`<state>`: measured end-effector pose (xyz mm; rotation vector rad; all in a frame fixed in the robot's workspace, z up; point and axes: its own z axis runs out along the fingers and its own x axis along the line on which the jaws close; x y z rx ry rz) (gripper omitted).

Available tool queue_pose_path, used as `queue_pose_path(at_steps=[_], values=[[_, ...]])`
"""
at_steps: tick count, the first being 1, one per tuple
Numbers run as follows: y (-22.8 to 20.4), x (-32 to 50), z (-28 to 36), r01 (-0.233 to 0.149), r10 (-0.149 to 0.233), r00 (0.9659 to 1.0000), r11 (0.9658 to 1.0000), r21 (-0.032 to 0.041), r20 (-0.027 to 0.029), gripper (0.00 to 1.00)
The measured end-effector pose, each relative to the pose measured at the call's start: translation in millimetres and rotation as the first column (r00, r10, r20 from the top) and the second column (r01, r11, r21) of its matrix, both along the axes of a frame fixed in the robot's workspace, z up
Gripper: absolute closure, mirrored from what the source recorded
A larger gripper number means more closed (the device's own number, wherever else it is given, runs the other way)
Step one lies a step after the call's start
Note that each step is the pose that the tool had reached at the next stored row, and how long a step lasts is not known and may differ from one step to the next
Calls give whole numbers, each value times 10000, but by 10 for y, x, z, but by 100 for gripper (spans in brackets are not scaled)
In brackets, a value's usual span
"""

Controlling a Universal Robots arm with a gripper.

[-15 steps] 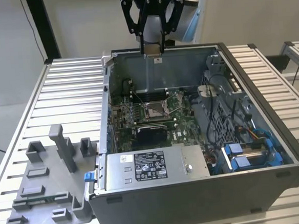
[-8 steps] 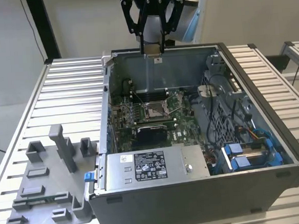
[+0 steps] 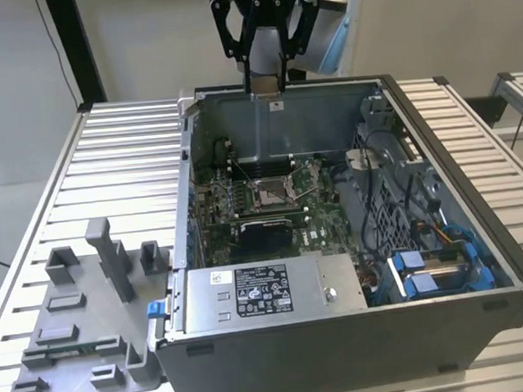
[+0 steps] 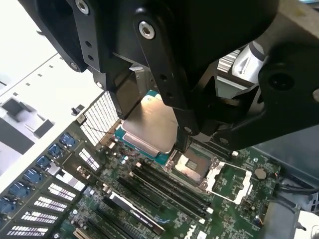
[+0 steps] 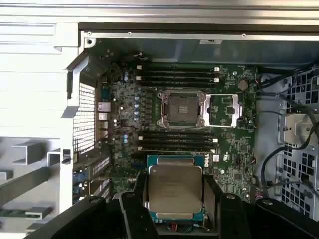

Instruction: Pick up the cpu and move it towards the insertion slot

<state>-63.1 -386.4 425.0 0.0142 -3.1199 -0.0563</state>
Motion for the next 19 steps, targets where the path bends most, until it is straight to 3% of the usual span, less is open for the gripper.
queue_pose_path(at_steps=[5,19], values=[[37,0,-9,6,-6,10000,10000,-1,0,100],[67,0,-17,14,-14,10000,10000,1,0,100]])
